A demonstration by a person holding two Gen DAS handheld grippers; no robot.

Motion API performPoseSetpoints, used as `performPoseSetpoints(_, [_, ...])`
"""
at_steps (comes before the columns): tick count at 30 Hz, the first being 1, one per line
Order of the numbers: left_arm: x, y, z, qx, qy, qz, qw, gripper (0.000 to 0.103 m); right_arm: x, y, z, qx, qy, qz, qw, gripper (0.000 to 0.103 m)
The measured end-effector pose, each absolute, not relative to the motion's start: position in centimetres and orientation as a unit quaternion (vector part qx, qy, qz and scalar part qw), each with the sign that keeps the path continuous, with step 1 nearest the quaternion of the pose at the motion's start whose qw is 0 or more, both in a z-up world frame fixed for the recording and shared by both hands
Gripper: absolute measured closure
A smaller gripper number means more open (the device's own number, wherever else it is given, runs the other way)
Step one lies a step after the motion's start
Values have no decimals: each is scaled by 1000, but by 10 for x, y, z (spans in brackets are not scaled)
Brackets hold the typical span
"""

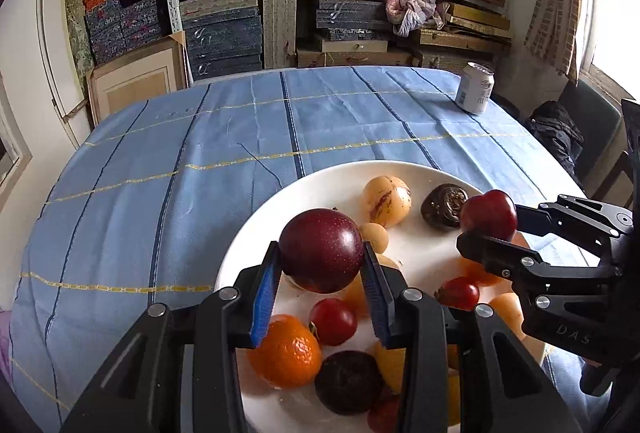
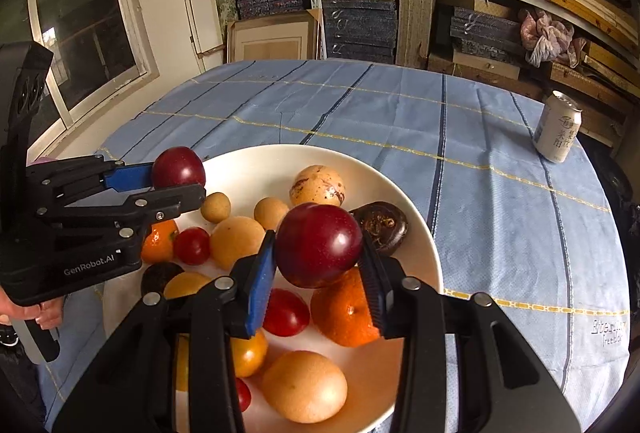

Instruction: Organize fruits

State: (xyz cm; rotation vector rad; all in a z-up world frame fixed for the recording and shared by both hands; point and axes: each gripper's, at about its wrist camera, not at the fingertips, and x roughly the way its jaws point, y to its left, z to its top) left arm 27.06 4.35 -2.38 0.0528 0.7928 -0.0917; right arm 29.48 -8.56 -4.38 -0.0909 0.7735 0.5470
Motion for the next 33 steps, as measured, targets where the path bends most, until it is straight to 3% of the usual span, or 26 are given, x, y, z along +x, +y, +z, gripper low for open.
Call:
performPoseSetpoints(7, [277,43,-35,23,392,-49,918,62,304,-81,-55,-47,380,259,887,62])
performPoseSetpoints(8, [276,43,-33,27,379,-39,924,51,304,-81,-54,-43,380,261,886,48])
performPoseSetpoints(9, [275,42,-30,31,371,-31,928,30,304,-81,-53,-38,380,264,886,34])
performPoseSetpoints(10, [273,42,-28,41,363,-15,931,25,302,-84,-50,-30,373,262,889,17])
performPoseSetpoints(12, [270,44,-22,41,352,-12,935,9,298,-88,-45,-32,360,262,895,15])
performPoseSetpoints(22, [249,43,-7,21,355,-12,934,5,271,-120,-24,-17,351,220,910,13])
performPoseSetpoints(29, [188,22,6,43,353,12,934,4,195,-147,-6,-32,320,109,941,4])
performPoseSetpoints(33, [137,20,10,17,348,26,937,3,146,-160,-5,-16,329,85,940,4])
